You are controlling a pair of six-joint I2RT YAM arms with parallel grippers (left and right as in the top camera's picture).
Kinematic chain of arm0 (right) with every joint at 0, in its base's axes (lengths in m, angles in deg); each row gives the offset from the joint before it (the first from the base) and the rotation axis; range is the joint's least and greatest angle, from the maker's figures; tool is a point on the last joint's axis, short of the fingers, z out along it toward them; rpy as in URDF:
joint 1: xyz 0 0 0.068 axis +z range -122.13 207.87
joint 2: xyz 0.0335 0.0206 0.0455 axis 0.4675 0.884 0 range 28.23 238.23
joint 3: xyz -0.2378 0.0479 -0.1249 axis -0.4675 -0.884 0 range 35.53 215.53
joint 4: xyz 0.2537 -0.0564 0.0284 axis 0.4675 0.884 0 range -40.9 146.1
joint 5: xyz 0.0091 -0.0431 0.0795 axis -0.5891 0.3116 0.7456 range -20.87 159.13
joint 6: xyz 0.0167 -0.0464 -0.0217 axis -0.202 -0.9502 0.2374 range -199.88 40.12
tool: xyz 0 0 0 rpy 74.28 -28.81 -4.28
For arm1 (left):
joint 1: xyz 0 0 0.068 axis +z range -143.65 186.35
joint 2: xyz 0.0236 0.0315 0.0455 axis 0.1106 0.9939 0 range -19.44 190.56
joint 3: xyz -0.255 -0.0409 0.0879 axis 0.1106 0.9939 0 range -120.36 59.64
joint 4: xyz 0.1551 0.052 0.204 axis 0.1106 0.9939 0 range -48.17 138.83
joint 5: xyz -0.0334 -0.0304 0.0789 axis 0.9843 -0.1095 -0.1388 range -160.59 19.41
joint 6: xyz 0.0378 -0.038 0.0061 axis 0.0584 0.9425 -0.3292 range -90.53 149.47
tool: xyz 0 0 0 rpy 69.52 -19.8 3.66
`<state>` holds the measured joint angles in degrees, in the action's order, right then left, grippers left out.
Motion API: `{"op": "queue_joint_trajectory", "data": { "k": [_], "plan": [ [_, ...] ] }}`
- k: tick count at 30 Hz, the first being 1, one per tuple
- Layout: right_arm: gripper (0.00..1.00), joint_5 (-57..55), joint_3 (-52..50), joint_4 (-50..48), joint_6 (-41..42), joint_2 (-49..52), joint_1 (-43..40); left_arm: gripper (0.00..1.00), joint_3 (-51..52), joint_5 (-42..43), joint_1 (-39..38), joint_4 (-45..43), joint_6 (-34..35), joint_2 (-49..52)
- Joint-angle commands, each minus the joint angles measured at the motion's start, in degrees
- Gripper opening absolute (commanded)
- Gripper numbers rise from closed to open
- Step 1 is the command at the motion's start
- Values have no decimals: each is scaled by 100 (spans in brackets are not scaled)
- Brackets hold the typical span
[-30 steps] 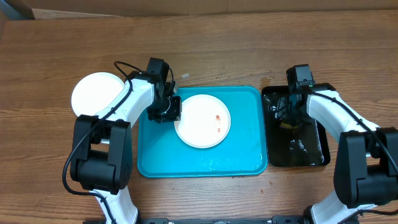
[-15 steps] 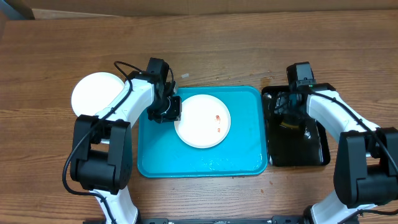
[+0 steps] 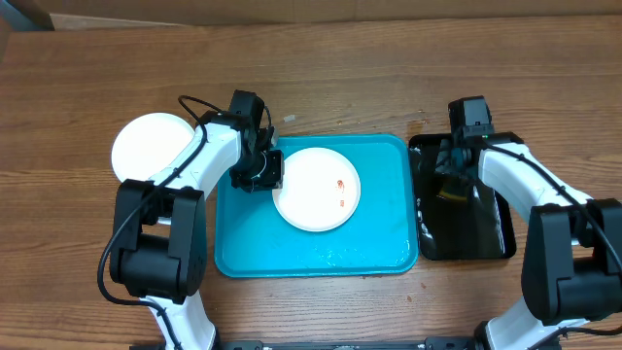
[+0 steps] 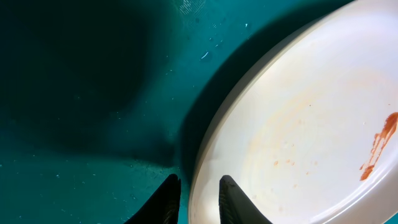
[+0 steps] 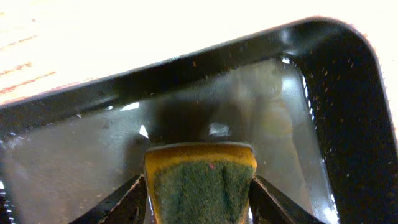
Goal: Clean dirty plates on tray and stack at the side
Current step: 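Lower the right gripper into the black tray and grasp the sponge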
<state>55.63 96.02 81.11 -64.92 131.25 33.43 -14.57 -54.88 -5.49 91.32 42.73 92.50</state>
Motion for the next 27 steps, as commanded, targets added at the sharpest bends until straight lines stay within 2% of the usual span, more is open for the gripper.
{"op": "queue_joint_trajectory", "data": {
  "k": [1, 4, 5, 8, 10, 11, 13, 14, 15, 16, 17, 20, 23, 27],
  "plan": [
    [59, -59, -96, -50, 11, -98, -22, 24, 57, 66, 13, -9, -105, -140],
    [60, -61, -96, -52, 11, -98, -22, 24, 57, 66, 13, -9, -105, -140],
    [58, -61, -96, -66, 11, -98, -22, 24, 57, 66, 13, -9, -105, -140],
    [34, -61, -96, -122, 11, -98, -22, 23, 57, 66, 13, -9, -105, -140],
    [11, -57, -96, -175, 11, -98, -22, 23, 57, 66, 13, -11, -105, -140],
    [4, -37, -96, -179, 11, -98, -22, 23, 57, 66, 13, -11, -105, -140],
    [4, 42, -96, -179, 9, -98, -22, 23, 57, 66, 13, -13, -105, -140],
    [6, 52, -87, -177, 7, -101, -22, 24, 57, 66, 13, -13, -105, -140],
    [27, 50, -72, -170, -7, -101, -22, 25, 57, 66, 13, -15, -105, -140],
    [60, 50, -33, -125, -17, -105, -22, 26, 57, 66, 13, -24, -105, -140],
    [71, 48, 17, -31, -17, -114, -22, 28, 57, 66, 13, -28, -105, -140],
    [78, 46, 225, 396, -13, -149, -22, 29, 57, 66, 13, -31, -105, -140],
    [79, 46, 337, 688, -7, -168, -22, 30, 57, 66, 13, -31, -103, -140],
    [65, 46, 328, 863, 9, -164, -22, 29, 57, 66, 13, -28, -103, -140]
  ]
}}
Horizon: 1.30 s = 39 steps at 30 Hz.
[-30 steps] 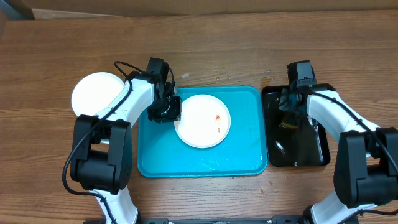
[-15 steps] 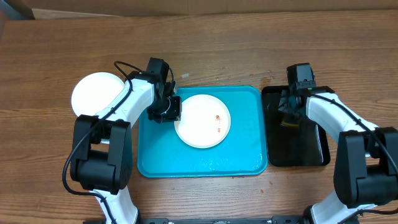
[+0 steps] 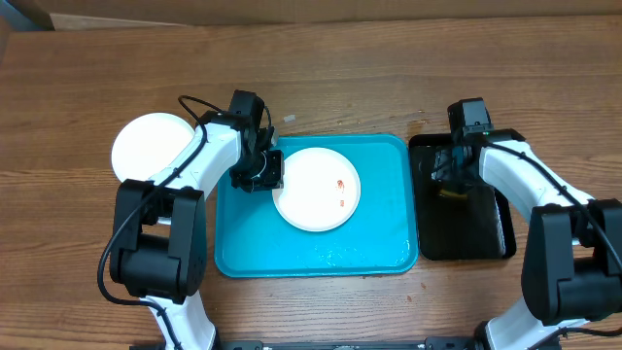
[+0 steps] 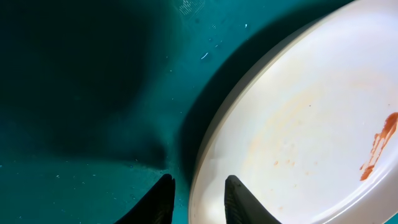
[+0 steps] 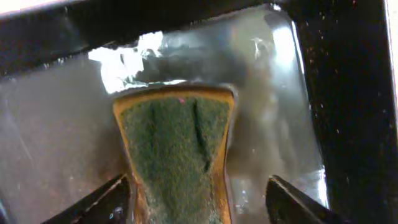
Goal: Clean dirty plates on tray and stack at the side
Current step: 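Lower the right gripper into the black tray and grasp the sponge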
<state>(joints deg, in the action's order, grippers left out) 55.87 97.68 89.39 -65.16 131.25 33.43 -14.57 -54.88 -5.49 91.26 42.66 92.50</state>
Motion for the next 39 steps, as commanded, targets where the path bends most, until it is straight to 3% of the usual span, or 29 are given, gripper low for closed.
{"op": "queue_joint_trajectory", "data": {
  "k": [1, 6, 8, 14, 18, 22, 25, 35, 39],
  "plan": [
    [62, 24, 162, 35, 33, -164, -22, 29, 57, 66, 13, -22, -96, -140],
    [55, 101, 162, 31, 35, -120, -22, 29, 57, 66, 13, -22, -96, -140],
    [46, 136, 160, 26, 33, -90, -22, 29, 57, 66, 13, -22, -96, -140],
    [44, 306, 157, -70, 31, -79, -22, 29, 57, 68, 13, -26, -96, -138],
    [37, 306, 155, -98, 33, -79, -22, 29, 57, 70, 13, -26, -96, -138],
    [12, 306, 155, -92, 33, -79, -22, 29, 57, 68, 13, -28, -96, -138],
    [5, 306, 155, -90, 31, -79, -22, 30, 57, 66, 13, -44, -96, -138],
    [4, 304, 155, -20, -13, -79, -22, 29, 149, 37, -109, -157, -98, -138],
    [4, 304, 155, -7, -15, -79, -22, 17, 149, -90, -149, -186, -98, -138]
  ]
}}
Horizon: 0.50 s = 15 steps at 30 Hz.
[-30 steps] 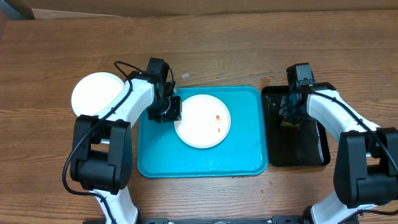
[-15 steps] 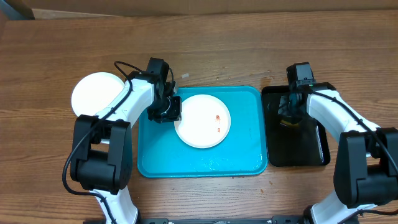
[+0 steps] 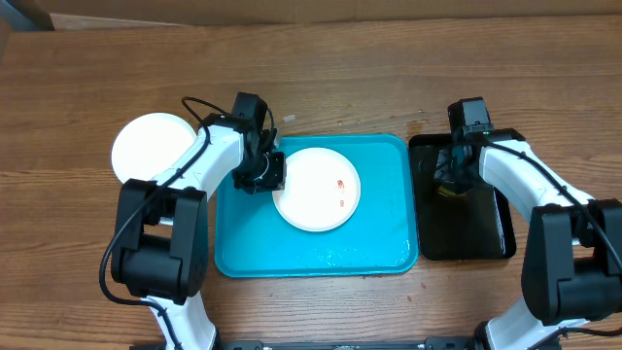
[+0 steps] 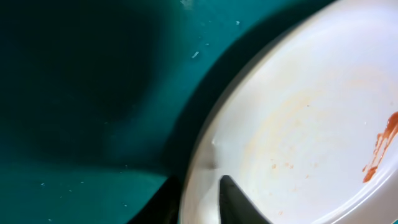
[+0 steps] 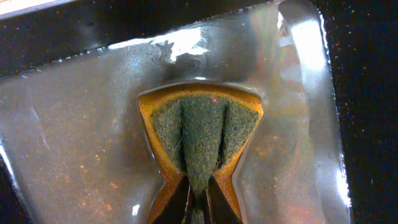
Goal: Clean dirty plates on tray and stack at the side
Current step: 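Lower the right gripper into the black tray and grasp the sponge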
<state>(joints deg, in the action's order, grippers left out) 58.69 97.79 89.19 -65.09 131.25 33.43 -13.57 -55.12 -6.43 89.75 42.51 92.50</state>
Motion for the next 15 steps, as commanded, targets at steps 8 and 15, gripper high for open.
{"op": "queue_joint_trajectory", "data": {
  "k": [8, 15],
  "plan": [
    [4, 24, 144, 101, -741, -79, -22, 4, 48, -63, -55, -20, -83, -138],
    [4, -236, 437, 529, -859, -175, -20, 4, 48, -63, -55, -13, -72, -138]
  ]
}}
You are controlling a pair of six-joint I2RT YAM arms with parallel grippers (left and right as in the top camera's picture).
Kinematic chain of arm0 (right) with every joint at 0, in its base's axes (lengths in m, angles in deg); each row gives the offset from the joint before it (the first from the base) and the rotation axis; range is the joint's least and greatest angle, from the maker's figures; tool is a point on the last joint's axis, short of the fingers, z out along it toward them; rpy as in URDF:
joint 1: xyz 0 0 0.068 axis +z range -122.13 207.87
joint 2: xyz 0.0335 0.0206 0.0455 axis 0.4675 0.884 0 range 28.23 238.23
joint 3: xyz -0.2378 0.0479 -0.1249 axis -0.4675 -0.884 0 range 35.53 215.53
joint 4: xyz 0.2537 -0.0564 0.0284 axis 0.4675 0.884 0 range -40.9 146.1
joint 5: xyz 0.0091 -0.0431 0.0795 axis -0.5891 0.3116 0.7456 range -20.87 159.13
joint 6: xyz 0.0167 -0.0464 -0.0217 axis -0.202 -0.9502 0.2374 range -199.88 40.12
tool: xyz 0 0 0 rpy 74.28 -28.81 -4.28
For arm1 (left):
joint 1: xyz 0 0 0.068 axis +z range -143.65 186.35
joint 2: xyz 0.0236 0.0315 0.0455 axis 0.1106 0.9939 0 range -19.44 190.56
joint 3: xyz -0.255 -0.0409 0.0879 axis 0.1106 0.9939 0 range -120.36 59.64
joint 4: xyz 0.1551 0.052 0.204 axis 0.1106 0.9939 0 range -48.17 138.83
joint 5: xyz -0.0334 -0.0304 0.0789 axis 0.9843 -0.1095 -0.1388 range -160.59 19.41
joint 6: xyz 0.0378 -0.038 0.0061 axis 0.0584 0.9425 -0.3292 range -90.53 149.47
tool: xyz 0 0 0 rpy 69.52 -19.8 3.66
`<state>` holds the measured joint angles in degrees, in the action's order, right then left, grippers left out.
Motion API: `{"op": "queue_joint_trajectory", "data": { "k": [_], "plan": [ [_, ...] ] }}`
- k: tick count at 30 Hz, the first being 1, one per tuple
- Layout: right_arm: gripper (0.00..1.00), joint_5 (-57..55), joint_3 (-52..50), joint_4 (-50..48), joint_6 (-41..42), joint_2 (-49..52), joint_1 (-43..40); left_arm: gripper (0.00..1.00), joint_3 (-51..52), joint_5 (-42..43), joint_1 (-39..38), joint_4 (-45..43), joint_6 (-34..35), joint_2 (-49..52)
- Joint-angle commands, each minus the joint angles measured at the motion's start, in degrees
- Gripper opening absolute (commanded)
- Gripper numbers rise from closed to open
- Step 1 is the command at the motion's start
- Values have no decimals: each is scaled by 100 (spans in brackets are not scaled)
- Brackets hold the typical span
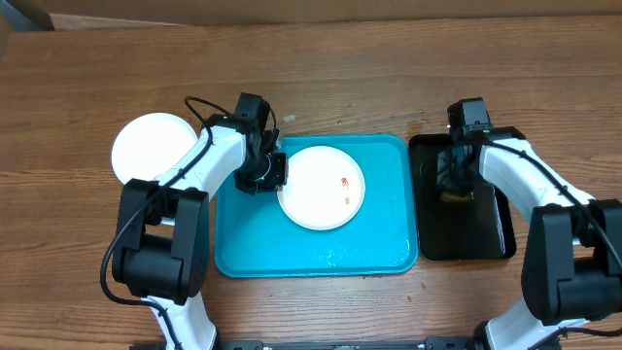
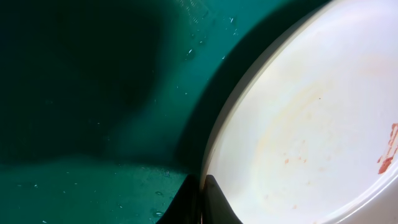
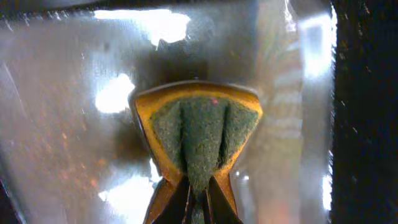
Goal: Clean dirty plates on tray and stack at the side
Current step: 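Lower the right gripper into the black tray and grasp the sponge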
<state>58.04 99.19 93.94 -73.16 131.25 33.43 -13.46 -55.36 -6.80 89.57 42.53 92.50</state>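
Observation:
A white plate [image 1: 322, 187] with a red smear [image 2: 388, 148] lies on the teal tray [image 1: 243, 248]. My left gripper [image 1: 266, 175] is shut on the plate's left rim [image 2: 214, 155], its dark fingers [image 2: 214, 202] pinched together on the edge. A clean white plate [image 1: 148, 144] rests on the wood left of the tray. My right gripper [image 1: 455, 183] is shut on a yellow and green sponge [image 3: 197, 134], squeezed into a fold, over the wet black tray [image 1: 486, 238].
Wooden table [image 1: 350, 68] all around both trays. Water glints on the black tray's floor [image 3: 68, 93]. Droplets dot the teal tray [image 2: 93, 180] beside the plate.
My left gripper and the smeared plate have shifted slightly right on the teal tray. The right gripper still squeezes the sponge, which now sits a little higher above the wet tray.
At first my left fingers straddled the plate's rim slightly apart and the right gripper held the sponge loosely in the black tray. Then both sets of fingers stood wider. Later both had shut, left on the rim, right folding the sponge, and the plate has moved slightly right.

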Motion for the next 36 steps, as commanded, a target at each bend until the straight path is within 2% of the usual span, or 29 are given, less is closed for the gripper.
{"op": "queue_joint_trajectory", "data": {
  "k": [1, 4, 6, 7, 10, 17, 20, 22, 23, 27, 32, 36],
  "plan": [
    [4, -173, 385, 111, -55, -221, -9, 6, 37, -39, -17, 7, 4, -138],
    [4, -170, 564, 221, -79, -341, -4, 26, 37, -39, -17, -52, 271, -138],
    [4, -173, 636, 354, -81, -378, -4, 29, 37, -42, -17, -142, 278, -138],
    [4, -170, 640, 420, -79, -380, -4, 26, 37, -44, -17, -173, 278, -138],
    [4, -170, 623, 636, -79, -378, -4, 4, 37, -37, -17, -146, 280, -138],
    [4, -216, 619, 868, -83, -380, -4, 4, 37, -39, -39, 238, 697, -138],
    [4, -269, 638, 942, -212, -380, -4, 22, 35, -39, -37, 229, 754, -138],
    [4, -289, 686, 955, -210, -380, -4, 25, 35, -79, -33, 76, 680, -138],
    [4, -286, 713, 964, -210, -380, -4, 24, 35, -76, -33, 20, 643, -138],
    [4, -282, 887, 1106, -208, -380, -4, 5, 35, -61, -33, 70, 640, -138],
    [4, 190, 933, 1276, -522, -378, 2, 4, 35, -63, -79, 144, 647, -138],
    [4, -387, 955, 1287, -306, -380, 2, 4, 35, -68, -131, 149, 664, -138]
  ]
}}
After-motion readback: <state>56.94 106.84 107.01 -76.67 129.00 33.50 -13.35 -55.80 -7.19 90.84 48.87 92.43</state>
